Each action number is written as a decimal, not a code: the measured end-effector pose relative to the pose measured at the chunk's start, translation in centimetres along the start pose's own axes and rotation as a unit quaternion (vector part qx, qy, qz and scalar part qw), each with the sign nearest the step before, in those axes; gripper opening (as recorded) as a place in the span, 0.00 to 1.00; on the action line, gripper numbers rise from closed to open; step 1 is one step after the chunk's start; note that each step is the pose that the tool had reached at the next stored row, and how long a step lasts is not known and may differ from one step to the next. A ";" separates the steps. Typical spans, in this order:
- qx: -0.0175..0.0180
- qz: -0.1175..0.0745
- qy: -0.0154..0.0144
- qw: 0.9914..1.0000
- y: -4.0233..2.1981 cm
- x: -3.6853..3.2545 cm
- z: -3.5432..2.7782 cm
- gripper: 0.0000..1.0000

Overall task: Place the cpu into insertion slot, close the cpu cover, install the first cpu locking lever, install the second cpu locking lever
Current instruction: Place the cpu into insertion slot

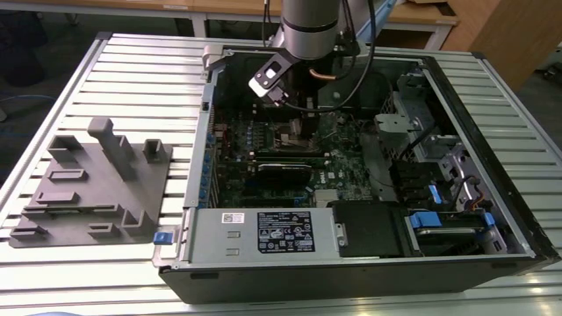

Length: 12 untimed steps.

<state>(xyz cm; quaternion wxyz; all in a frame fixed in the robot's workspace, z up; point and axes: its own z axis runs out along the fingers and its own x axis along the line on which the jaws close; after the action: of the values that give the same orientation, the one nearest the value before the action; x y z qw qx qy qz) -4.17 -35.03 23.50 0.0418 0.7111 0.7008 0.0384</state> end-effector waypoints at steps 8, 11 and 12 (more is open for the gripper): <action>0.000 0.003 0.000 1.000 -0.66 0.31 0.12 0.54; 0.000 0.003 0.000 1.000 -0.76 0.90 0.31 0.54; 0.000 0.003 0.000 1.000 -0.78 1.10 0.35 0.54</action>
<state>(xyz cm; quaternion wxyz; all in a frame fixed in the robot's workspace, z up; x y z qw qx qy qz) -4.88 -33.93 23.06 0.0419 0.7135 0.6984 0.0383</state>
